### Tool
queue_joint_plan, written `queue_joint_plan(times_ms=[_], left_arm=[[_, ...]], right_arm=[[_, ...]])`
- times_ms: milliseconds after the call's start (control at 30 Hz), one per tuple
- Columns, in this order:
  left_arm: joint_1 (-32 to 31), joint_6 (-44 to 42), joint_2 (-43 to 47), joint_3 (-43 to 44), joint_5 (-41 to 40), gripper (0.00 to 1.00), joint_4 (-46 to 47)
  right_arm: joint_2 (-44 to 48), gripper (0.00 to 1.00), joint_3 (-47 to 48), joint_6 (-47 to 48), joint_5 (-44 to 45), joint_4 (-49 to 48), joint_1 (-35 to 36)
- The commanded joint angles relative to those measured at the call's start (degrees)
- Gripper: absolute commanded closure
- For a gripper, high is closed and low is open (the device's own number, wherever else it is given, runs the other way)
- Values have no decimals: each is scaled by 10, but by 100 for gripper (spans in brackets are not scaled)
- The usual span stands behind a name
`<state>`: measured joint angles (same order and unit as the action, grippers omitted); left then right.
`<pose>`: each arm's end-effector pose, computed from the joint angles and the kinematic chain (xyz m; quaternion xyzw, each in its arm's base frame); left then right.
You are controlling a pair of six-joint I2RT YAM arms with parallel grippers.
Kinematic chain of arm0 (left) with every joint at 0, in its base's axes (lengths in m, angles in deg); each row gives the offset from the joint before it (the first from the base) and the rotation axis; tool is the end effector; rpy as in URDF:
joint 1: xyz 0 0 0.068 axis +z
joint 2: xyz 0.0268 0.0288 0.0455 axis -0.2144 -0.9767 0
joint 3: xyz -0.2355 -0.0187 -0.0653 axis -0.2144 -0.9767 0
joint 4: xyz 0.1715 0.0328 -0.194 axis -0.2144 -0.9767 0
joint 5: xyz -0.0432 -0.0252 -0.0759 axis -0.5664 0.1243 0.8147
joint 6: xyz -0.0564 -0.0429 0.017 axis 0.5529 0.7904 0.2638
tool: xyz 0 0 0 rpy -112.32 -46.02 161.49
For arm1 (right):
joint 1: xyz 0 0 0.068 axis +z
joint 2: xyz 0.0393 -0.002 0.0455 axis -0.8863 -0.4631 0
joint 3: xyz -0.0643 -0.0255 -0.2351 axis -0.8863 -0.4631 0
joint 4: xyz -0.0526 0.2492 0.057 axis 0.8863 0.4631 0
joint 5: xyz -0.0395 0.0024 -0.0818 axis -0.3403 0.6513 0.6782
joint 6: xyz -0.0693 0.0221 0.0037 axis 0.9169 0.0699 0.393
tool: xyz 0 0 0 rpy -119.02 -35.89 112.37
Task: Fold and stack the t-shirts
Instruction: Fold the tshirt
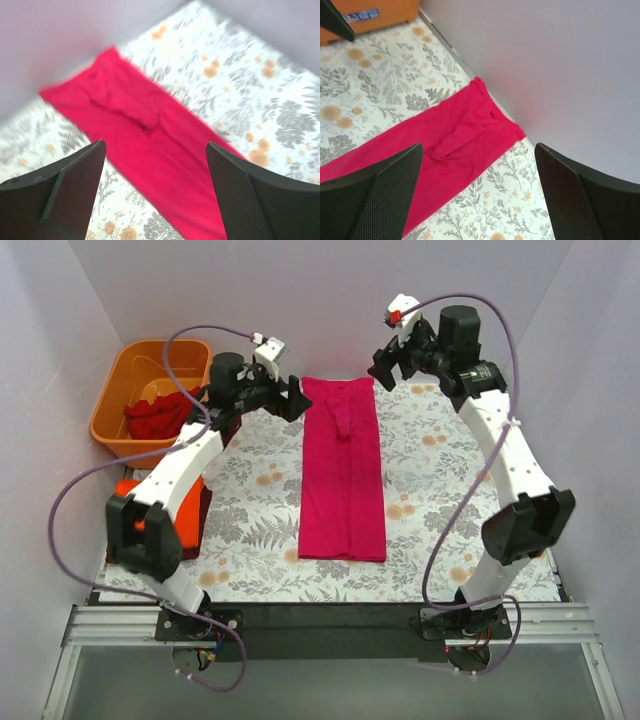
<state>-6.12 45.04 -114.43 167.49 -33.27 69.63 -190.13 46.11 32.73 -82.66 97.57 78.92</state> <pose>0.3917 -0.1627 0.3108 0.0224 0.8132 -0.4354 0.3856 0.4004 0.1453 0.4098 -0.3962 0.6745 0.1270 0.6099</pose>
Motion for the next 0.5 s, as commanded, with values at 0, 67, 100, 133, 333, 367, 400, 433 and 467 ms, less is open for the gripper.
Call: queue_joint_plan(times_ms=[0,67,100,133,333,367,400,433,467], left_arm=[[-3,-31,123,-95,38,19,84],[-4,-146,178,-126,111,18,9],[-4,-196,195,-139,145,18,-23],[-14,-228,217,-183,184,18,-47],[-115,-320,385,-372,116,16,-99],[-133,-322,403,-423,104,16,-100],[-152,-332,426,-446,95,16,-100],[-185,-337,435,-473,84,16,-98],[-198,-335,440,-496,55,16,-75]], right_arm=[[75,2,-99,36,-38,-7,2],[123,2,-153,100,-97,10,3],[175,2,-184,111,-112,10,4],[200,2,-252,133,-122,10,8],[362,1,-508,218,-89,57,96],[387,2,-538,224,-83,57,107],[397,2,-563,230,-80,62,120],[407,2,-586,239,-71,63,142],[422,2,-641,254,-64,60,155]])
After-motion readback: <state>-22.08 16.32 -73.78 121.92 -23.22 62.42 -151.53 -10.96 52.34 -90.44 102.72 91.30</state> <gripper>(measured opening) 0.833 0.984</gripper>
